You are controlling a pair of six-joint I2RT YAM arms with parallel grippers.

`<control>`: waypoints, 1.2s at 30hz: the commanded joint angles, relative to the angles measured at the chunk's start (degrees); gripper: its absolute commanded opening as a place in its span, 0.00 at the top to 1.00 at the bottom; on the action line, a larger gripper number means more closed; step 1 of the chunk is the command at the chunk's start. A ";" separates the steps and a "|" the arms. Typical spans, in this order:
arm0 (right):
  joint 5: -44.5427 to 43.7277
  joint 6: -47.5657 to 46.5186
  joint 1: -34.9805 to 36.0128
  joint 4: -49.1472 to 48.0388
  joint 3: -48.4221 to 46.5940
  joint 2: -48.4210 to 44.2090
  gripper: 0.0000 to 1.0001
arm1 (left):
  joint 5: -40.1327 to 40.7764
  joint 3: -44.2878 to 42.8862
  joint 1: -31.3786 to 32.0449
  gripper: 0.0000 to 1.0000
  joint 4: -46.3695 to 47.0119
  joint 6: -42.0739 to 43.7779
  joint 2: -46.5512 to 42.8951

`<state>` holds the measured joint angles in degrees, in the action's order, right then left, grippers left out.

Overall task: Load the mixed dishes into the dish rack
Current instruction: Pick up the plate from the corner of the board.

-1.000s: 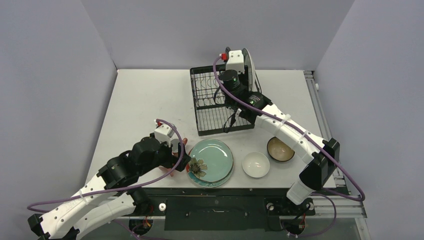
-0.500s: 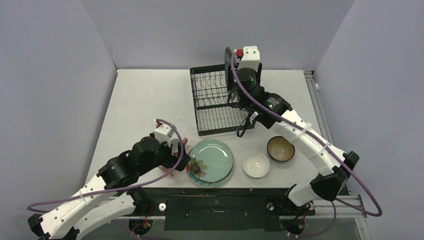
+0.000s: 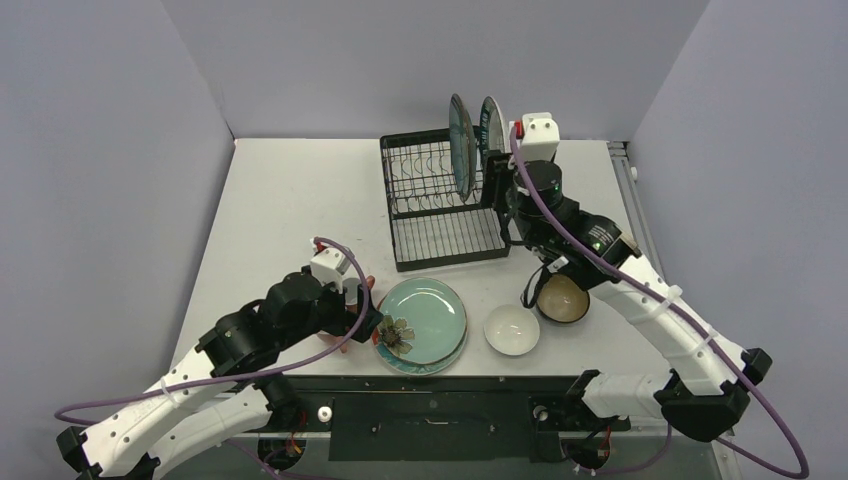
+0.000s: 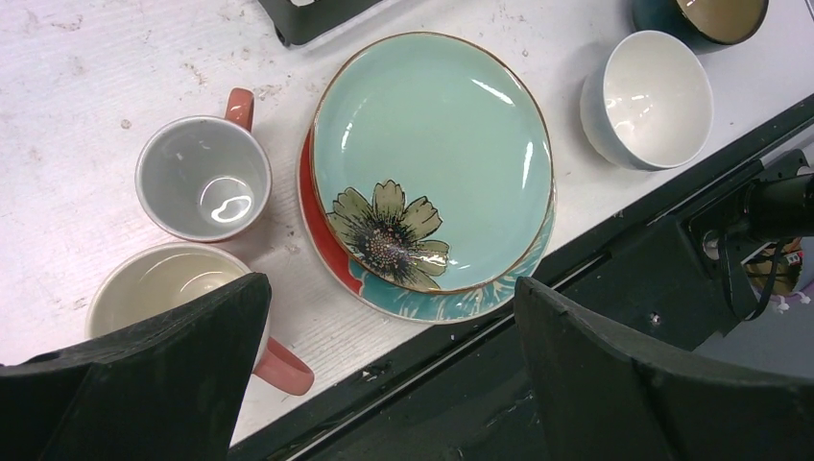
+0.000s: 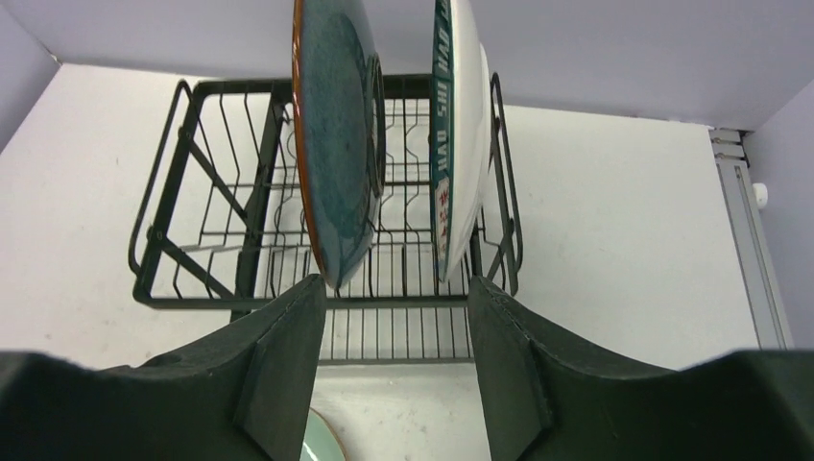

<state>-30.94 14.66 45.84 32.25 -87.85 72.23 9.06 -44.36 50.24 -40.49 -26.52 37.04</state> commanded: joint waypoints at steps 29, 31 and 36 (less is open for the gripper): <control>21.55 10.84 0.05 2.06 28.86 -16.83 0.52 | 2.45 -7.75 10.96 0.11 -2.69 -23.19 13.34; 22.47 11.32 0.07 1.73 30.15 -16.85 0.52 | 3.22 -6.66 11.47 0.15 -2.57 -25.72 13.78; 23.17 11.77 0.12 1.83 32.43 -17.19 0.53 | 3.97 -3.32 11.78 0.25 -1.12 -30.11 13.72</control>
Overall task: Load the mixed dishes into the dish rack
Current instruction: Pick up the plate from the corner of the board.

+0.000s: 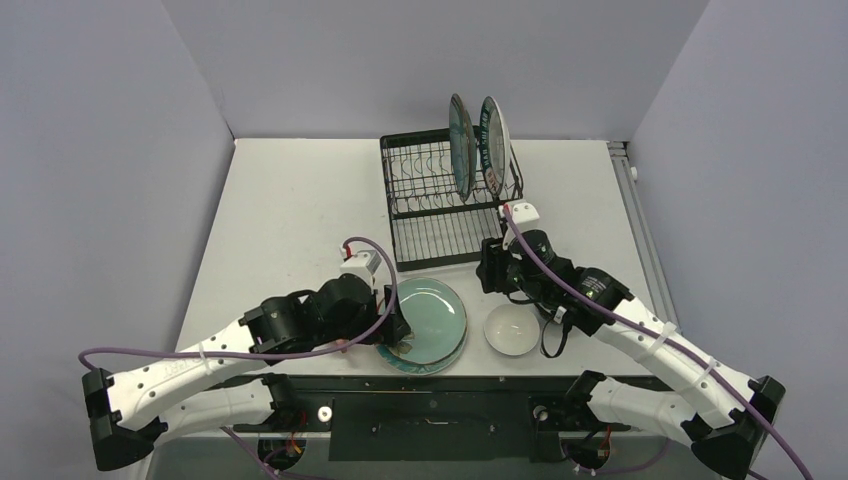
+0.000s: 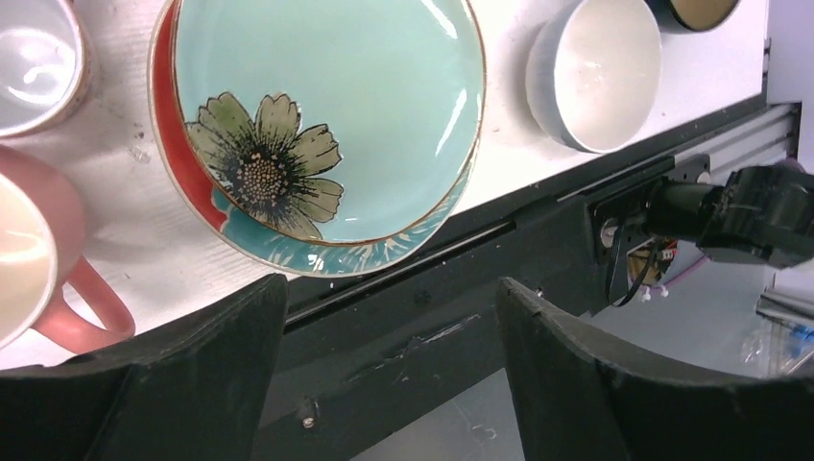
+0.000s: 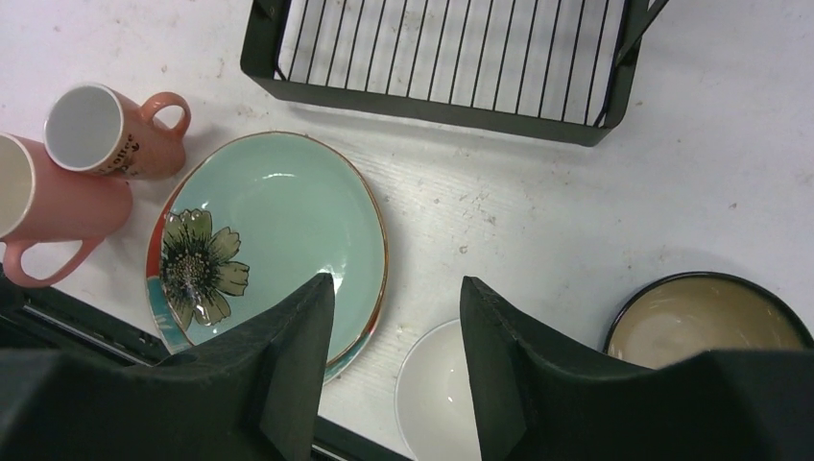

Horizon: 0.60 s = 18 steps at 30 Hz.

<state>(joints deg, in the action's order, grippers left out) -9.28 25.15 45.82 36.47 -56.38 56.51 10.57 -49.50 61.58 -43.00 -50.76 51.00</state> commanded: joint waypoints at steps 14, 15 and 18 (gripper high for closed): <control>2.88 2.97 0.12 -3.64 4.69 -1.76 0.55 | 5.30 7.56 0.43 0.50 0.86 -15.70 2.79; 2.91 2.93 0.09 -3.70 4.76 -1.71 0.55 | 5.15 7.87 0.41 0.52 1.53 -15.91 3.36; 3.02 3.12 0.22 -3.88 4.93 -1.53 0.55 | 4.82 9.32 0.39 0.56 3.16 -16.80 4.30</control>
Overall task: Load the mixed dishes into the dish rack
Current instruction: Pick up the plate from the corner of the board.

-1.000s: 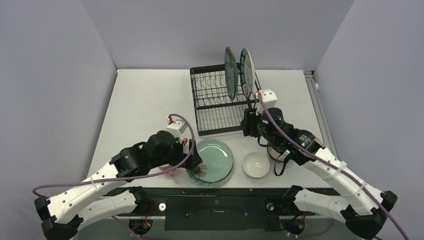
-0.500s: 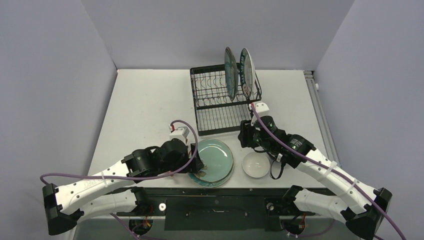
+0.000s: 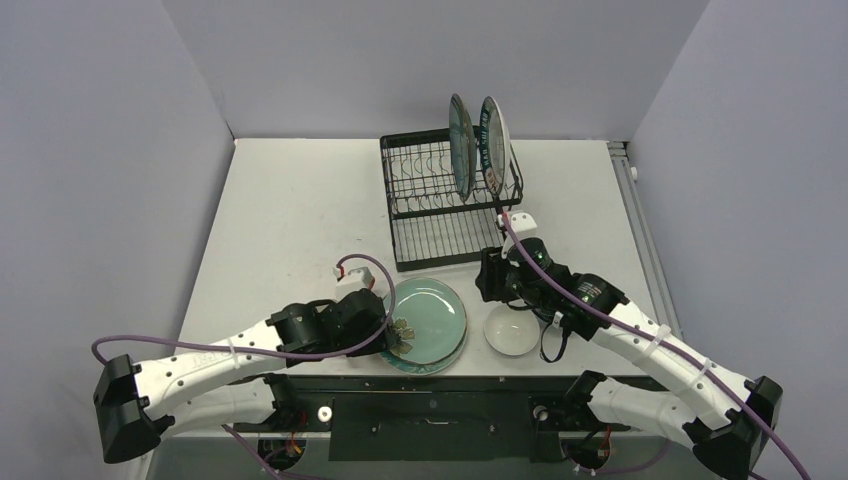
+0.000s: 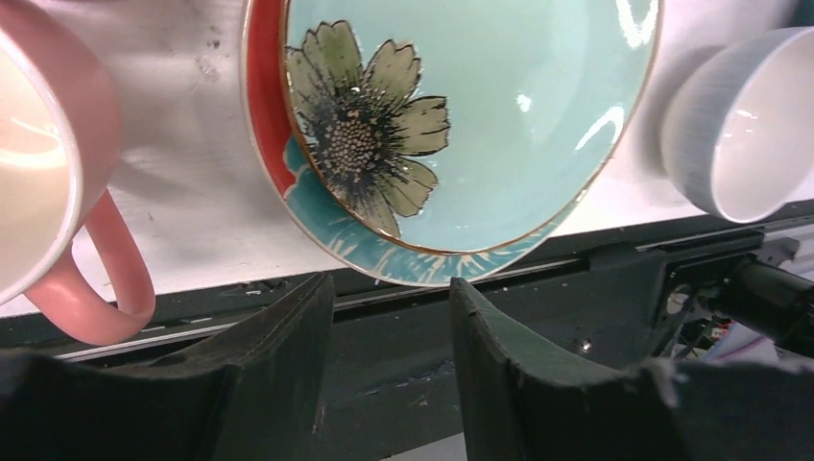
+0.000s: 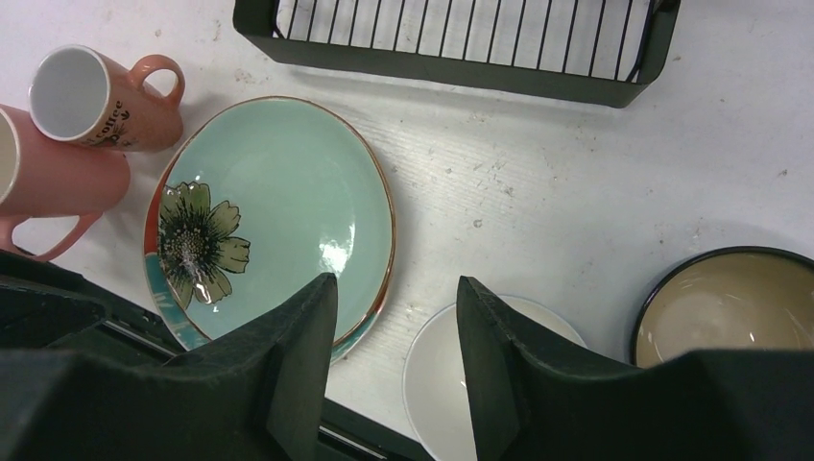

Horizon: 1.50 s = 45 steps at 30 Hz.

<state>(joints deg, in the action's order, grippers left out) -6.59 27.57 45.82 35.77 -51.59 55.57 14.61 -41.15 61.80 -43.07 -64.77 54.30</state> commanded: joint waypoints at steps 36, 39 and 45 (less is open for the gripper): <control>2.35 1.17 0.22 -5.31 1.67 3.13 0.56 | -2.08 5.67 -6.00 0.84 12.11 1.45 11.69; 2.51 1.20 0.21 -5.42 1.59 3.54 0.56 | -2.29 6.01 -6.28 0.87 12.64 1.76 12.37; 3.22 1.12 0.23 -5.79 1.69 4.17 0.58 | -2.03 6.22 -6.43 0.94 13.19 2.37 13.35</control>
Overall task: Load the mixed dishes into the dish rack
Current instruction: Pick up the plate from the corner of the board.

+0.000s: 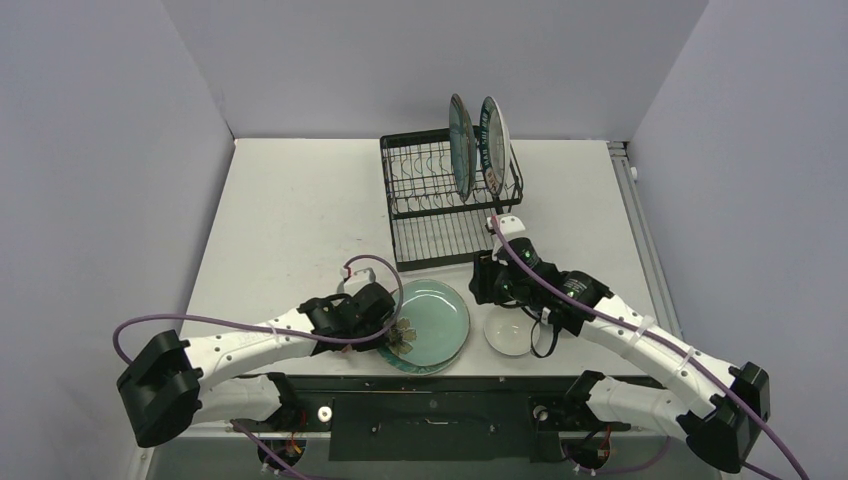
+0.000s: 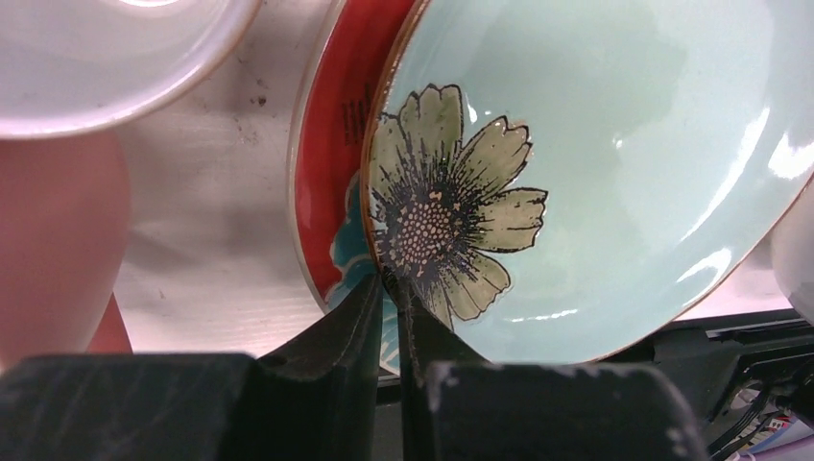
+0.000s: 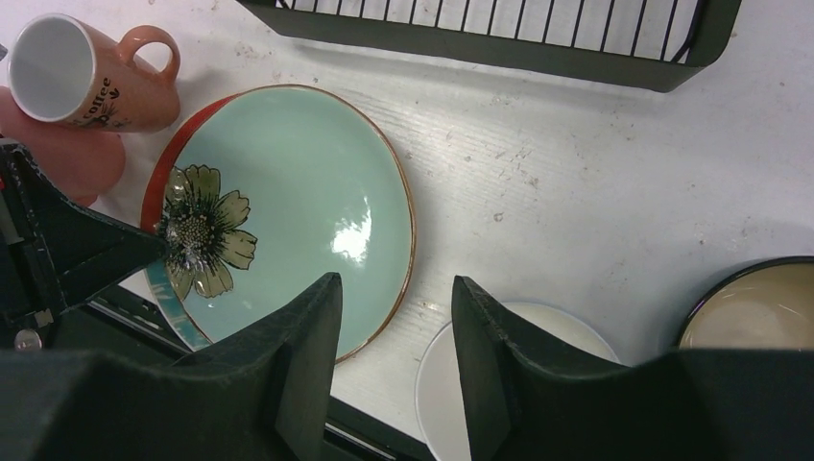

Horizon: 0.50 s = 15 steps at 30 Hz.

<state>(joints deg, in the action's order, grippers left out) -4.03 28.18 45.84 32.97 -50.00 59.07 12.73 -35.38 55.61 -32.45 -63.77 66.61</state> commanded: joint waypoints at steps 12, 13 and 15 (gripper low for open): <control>3.59 -0.54 -0.05 -1.69 0.79 4.28 0.59 | -0.14 0.02 -0.74 1.00 4.34 3.04 4.20; 3.59 -0.61 -0.10 -1.46 0.78 4.89 0.59 | -0.15 -0.03 -0.75 1.00 4.46 3.13 4.51; 4.93 -0.78 -0.38 -1.36 0.92 5.75 0.59 | -0.23 0.03 -0.77 1.00 4.70 3.27 4.90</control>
<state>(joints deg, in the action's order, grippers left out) -0.95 27.92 45.82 32.56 -49.58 63.42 13.06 -35.46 54.98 -27.62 -62.15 69.30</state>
